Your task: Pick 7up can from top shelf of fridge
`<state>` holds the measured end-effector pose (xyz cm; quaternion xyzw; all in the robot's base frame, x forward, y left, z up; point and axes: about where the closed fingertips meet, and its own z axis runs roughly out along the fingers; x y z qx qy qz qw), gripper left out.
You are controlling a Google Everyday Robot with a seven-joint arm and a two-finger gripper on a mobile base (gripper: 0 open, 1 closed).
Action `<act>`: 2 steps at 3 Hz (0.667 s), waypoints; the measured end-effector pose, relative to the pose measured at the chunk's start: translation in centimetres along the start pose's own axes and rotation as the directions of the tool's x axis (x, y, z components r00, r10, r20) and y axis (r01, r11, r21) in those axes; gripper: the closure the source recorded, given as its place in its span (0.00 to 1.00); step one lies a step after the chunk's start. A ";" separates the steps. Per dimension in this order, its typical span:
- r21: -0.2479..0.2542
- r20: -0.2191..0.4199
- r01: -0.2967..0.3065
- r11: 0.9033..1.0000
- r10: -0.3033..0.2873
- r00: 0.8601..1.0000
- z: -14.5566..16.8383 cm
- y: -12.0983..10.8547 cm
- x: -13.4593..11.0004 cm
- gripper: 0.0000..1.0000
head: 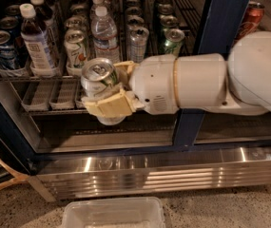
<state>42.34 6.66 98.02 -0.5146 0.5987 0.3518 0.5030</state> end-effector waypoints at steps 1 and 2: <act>0.066 -0.006 0.007 0.998 -0.007 1.000 -2.6 -0.6 0.4 1.00; 0.066 -0.006 0.007 0.998 -0.007 1.000 -2.5 -0.6 0.4 1.00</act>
Offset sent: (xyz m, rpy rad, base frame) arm -0.0011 -0.0252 0.0032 -0.0050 -0.0254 -0.0589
